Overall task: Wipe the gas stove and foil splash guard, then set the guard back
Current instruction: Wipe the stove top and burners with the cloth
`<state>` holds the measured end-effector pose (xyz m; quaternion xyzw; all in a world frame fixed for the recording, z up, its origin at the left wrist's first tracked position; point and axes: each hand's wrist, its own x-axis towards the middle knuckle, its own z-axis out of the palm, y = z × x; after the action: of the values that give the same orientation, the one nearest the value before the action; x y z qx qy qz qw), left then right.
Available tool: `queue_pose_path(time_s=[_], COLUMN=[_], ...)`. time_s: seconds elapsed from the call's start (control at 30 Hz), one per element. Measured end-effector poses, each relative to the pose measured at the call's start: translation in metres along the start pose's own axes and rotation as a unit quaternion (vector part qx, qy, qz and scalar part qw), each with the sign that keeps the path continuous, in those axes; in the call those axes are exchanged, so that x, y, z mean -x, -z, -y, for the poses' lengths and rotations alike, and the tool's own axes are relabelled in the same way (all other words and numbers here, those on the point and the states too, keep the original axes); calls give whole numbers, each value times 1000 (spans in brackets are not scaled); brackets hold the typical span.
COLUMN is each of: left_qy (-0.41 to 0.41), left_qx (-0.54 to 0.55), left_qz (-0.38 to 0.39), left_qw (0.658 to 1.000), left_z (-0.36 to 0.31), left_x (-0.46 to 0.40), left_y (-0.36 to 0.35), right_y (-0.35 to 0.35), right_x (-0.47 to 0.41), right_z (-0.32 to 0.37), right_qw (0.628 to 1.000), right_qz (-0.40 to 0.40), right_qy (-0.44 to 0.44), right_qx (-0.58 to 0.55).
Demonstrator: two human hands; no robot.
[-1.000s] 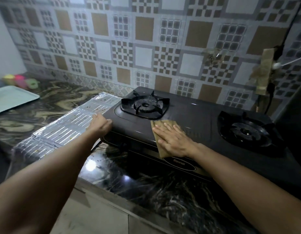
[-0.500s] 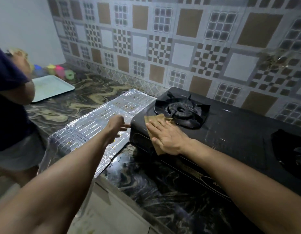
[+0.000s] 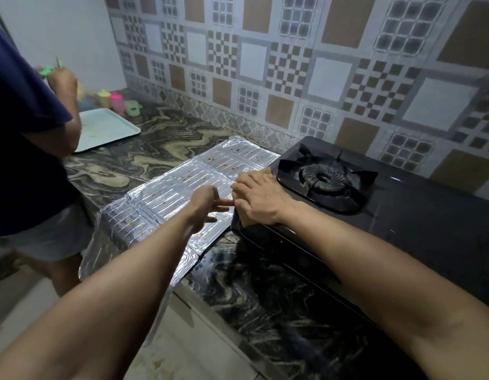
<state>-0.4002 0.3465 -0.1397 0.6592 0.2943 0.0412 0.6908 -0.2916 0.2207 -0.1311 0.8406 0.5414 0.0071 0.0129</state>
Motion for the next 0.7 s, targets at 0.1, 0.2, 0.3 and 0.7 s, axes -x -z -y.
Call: queue_pose_path(time_s=[0.1,0.2,0.3,0.7], left_qy=[2,-50,-124,-379], left_qx=[-1,-90,-275,-551], left_qz=[-20,-82,-145,-22], left_qw=[1000,991,942,744], left_z=[3,-1,-5,-2], left_x=[3,6,12,66], left_y=[-5,-14,-28,-168], right_y=[-1,-6,-10,-13], right_x=[12,30,59,260], right_z=[3,5,1,-52], right_qw=[1000,1000,999,986], right_qz=[-13,-15,-18,-28], right_qy=[4,1,-28,-164], right_qx=[-4,4,6,-21])
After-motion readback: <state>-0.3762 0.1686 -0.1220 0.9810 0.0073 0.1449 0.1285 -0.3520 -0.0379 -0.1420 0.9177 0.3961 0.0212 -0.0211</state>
